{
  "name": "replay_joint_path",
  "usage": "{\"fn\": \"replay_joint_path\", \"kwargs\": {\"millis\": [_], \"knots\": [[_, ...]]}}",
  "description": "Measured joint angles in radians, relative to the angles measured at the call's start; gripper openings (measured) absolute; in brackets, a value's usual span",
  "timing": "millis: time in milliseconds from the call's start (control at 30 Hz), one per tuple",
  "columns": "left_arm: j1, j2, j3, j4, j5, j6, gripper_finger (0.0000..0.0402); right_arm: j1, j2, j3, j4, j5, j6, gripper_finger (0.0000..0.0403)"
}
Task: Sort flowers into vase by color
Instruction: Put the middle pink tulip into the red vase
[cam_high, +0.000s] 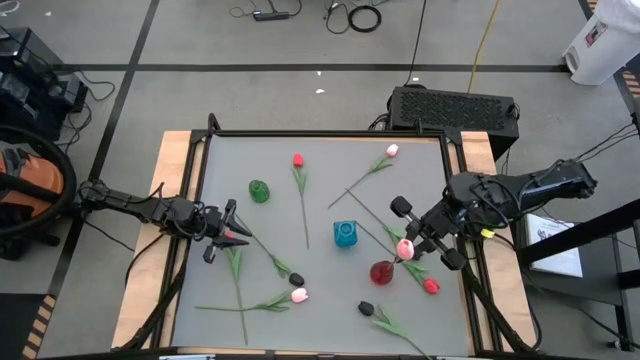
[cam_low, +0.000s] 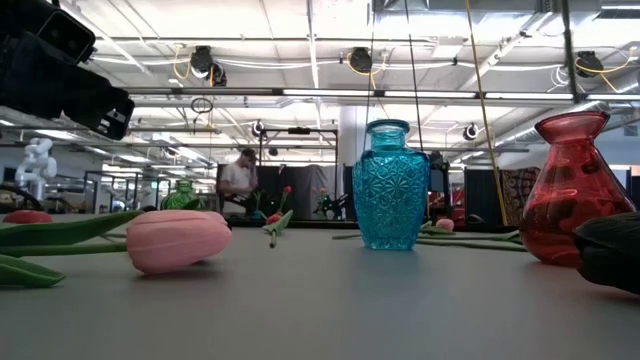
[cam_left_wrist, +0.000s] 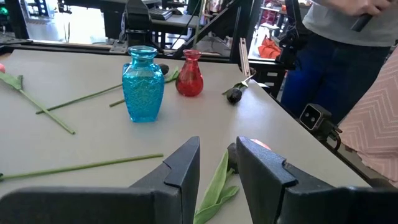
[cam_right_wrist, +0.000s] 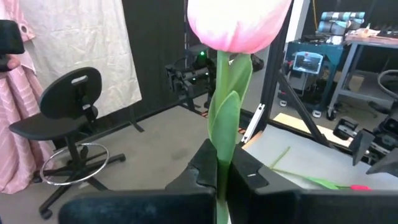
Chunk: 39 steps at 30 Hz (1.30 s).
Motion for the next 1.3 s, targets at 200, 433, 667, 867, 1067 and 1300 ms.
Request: {"fn": "replay_joint_path", "kwargs": {"millis": [200, 433, 667, 867, 1067, 1300], "knots": [[0.000, 0.000, 0.000, 0.000, 0.000, 0.000, 0.0112, 0.000, -0.030, -0.046, 0.029, 0.011, -0.001, 0.0002], [0.000, 0.000, 0.000, 0.000, 0.000, 0.000, 0.0112, 0.000, -0.061, -0.127, 0.118, 0.024, 0.004, 0.0002], [0.000, 0.000, 0.000, 0.000, 0.000, 0.000, 0.0112, 0.000, -0.072, -0.159, 0.124, 0.038, 0.004, 0.0002], [0.000, 0.000, 0.000, 0.000, 0.000, 0.000, 0.0112, 0.000, -0.083, -0.193, 0.122, 0.039, 0.003, 0.0002], [0.000, 0.000, 0.000, 0.000, 0.000, 0.000, 0.0112, 0.000, -0.091, -0.221, 0.124, 0.039, 0.003, 0.0002], [0.000, 0.000, 0.000, 0.000, 0.000, 0.000, 0.0112, 0.000, -0.092, -0.261, 0.122, 0.039, 0.003, 0.0002]]}}
